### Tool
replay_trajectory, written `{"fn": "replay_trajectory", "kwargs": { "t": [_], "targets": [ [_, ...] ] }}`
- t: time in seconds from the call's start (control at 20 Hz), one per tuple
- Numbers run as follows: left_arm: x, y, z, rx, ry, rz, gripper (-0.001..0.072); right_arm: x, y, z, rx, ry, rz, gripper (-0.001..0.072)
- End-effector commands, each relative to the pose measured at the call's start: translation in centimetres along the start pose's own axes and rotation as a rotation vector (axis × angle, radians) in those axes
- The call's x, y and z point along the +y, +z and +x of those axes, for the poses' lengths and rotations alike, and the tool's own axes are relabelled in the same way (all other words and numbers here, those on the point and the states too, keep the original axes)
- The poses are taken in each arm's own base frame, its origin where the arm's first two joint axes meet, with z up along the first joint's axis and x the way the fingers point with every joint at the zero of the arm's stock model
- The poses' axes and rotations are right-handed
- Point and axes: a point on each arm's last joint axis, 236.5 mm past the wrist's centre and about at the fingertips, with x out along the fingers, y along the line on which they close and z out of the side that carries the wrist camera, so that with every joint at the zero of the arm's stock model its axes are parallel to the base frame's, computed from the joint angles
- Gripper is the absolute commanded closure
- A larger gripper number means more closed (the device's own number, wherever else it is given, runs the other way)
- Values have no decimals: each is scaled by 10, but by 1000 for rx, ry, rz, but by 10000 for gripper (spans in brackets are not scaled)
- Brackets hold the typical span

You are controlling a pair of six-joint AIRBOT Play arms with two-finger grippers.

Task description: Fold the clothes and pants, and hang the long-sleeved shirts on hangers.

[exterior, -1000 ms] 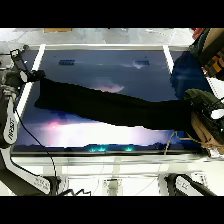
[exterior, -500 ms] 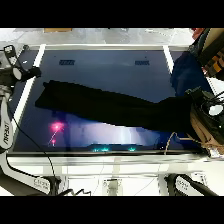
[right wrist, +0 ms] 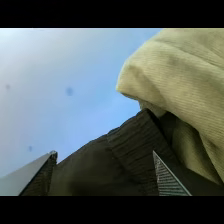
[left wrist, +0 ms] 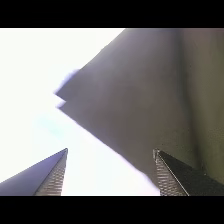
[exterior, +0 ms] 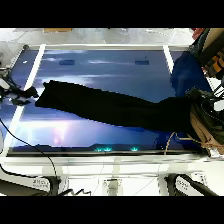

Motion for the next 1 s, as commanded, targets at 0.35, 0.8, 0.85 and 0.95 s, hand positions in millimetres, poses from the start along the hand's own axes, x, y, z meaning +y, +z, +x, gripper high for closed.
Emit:
{"fn": "replay_trajectory", "kwargs": {
  "t": [0.35, 0.8, 0.85, 0.95],
  "targets": [
    [-10, 15, 65, -285, -166, -408, 118, 2, -3, 0, 18, 5, -20, 42],
    [-43, 74, 42, -525, -156, -174, 698, 16, -3, -1, 19, 54, 45, 209],
    [-51, 82, 32, -534, -155, -113, 698, 22, -1, -2, 15, 63, 26, 288],
    [-71, 92, 9, -527, -145, 28, 698, 43, 6, -5, -5, 99, -6, 399]
  ]
}}
